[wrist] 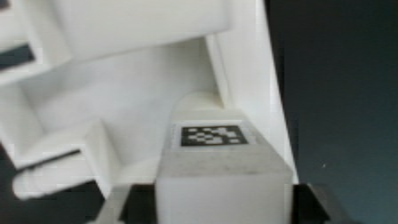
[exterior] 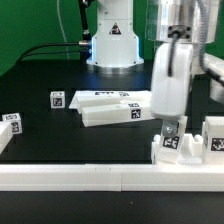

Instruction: Assemble chair

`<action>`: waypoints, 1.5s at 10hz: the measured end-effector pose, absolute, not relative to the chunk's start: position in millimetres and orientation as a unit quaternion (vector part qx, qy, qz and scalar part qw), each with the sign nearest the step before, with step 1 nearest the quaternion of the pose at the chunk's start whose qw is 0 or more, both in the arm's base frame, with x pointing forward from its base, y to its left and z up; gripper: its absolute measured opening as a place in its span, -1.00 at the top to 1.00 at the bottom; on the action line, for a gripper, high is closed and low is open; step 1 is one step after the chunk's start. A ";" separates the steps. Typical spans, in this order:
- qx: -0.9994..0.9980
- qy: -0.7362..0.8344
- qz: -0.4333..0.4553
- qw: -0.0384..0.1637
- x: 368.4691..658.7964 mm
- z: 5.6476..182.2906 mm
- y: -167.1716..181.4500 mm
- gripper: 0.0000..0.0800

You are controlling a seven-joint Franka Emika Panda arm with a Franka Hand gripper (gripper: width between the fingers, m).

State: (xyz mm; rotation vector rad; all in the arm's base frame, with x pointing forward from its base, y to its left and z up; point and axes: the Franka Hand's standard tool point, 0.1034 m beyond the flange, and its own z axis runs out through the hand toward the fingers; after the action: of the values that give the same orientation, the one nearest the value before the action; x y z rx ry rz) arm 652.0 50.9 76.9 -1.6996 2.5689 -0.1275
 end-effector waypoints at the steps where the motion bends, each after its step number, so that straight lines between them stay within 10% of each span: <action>1: -0.543 0.838 -0.041 0.029 652.0 77.0 50.8 0.29; 3: -0.576 0.816 -0.043 0.025 651.4 76.4 49.9 0.29; 5: -0.686 0.727 -0.042 0.008 648.2 75.1 49.6 -0.42; 7: -0.779 0.625 -0.045 0.004 647.4 73.2 56.2 -0.58; 13: -0.921 0.386 -0.051 -0.016 650.5 74.8 52.4 -0.62; 15: -0.912 0.406 -0.051 -0.015 650.4 74.6 52.0 -0.33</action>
Offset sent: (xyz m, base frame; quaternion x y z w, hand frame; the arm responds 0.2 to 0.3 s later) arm -0.0086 -0.0085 -0.0022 -0.0665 0.0448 -0.3015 0.9501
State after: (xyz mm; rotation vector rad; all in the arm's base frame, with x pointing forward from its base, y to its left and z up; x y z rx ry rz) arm 650.4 52.0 74.6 -2.8936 1.2877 -0.1615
